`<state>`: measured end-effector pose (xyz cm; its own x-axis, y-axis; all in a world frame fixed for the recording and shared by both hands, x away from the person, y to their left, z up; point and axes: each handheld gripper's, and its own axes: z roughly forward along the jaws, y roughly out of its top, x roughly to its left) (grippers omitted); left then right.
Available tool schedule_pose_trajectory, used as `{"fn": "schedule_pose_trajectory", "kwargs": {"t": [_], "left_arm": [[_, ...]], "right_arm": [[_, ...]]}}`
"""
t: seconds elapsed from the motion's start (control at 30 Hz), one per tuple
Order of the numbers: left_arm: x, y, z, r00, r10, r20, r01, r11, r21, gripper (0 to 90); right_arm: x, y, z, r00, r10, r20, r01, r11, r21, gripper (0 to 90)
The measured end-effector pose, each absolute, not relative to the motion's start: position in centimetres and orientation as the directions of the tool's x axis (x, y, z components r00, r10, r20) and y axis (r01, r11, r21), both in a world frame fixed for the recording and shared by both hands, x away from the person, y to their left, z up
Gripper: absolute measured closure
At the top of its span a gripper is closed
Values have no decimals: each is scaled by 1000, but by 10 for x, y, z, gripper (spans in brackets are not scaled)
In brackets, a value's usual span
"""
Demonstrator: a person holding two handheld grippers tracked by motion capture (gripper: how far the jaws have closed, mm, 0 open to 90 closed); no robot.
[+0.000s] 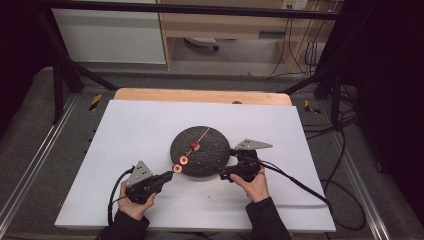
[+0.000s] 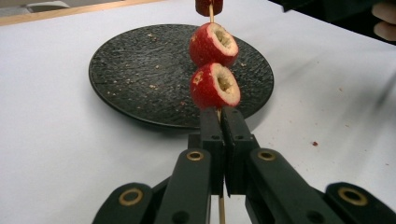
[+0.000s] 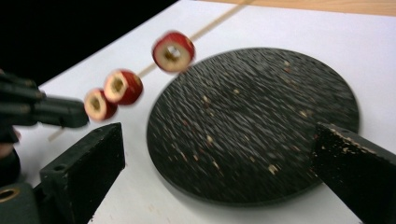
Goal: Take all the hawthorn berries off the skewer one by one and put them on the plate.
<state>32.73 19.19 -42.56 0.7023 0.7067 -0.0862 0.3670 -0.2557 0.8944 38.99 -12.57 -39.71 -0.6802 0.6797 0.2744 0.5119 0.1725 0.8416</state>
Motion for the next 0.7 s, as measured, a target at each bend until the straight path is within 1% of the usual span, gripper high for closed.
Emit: {"fn": "schedule_pose_trajectory", "kwargs": {"t": [0.2,0.37,0.4,0.43,0.57,0.6,0.63,0.7], "left_arm": [[325,188,-426,711,699,-78,358,-265,895,881],[322,183,-427,723,687,-73,351,-274,895,881],[322,183,-427,723,687,-73,351,-274,895,881],[321,182,-427,726,685,-68,347,-279,895,881],[320,180,-427,730,680,-65,343,-282,896,881],[320,180,-427,730,680,-65,343,-282,896,881],[320,179,-427,732,678,-65,343,-283,896,881],[320,179,-427,733,678,-65,343,-284,895,881]], "right_arm": [[401,-104,-395,-678,662,319,522,129,843,122],[411,-96,-396,-664,644,380,546,70,835,196],[411,-96,-396,-664,644,380,546,70,835,196],[414,-95,-397,-654,645,395,558,59,828,232],[417,-94,-400,-646,637,420,578,49,815,305],[417,-94,-400,-646,637,420,578,49,815,305],[418,-93,-402,-645,628,435,586,42,809,356],[419,-92,-403,-647,618,447,592,39,805,399]]}}
